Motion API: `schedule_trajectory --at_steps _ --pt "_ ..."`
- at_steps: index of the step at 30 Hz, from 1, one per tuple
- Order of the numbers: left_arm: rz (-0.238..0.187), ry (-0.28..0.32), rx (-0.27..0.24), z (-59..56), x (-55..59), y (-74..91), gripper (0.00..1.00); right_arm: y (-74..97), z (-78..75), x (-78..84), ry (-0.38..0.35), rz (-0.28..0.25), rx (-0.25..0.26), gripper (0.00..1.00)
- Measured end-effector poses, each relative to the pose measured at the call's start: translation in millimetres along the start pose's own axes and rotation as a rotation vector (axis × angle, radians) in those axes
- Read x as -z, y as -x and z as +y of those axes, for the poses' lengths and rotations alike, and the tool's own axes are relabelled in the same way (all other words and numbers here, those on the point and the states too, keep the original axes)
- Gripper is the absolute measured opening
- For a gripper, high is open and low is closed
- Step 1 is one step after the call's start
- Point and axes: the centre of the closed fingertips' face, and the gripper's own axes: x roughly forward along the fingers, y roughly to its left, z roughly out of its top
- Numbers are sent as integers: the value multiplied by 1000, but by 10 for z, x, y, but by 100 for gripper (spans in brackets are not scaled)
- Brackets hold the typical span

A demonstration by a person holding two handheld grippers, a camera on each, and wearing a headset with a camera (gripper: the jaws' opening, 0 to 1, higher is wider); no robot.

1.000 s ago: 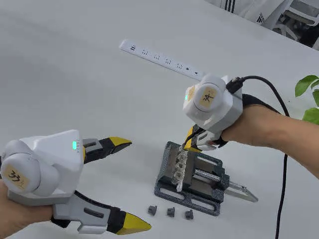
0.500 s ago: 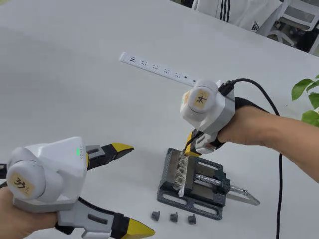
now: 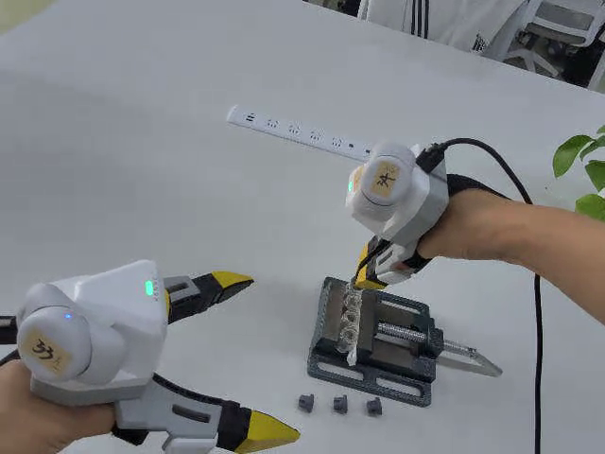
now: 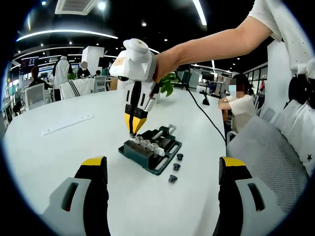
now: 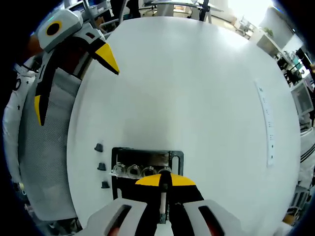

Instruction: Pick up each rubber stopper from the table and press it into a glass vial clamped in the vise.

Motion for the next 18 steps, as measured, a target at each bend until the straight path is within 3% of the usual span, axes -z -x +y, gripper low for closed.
schedule_trajectory --at_steps 9,18 --pt "8 -2 5 -43 4 -6 93 1 -26 -1 -40 -43 -1 0" --pt "20 -4 11 -57 33 5 92 226 -89 -112 -105 -166 54 0"
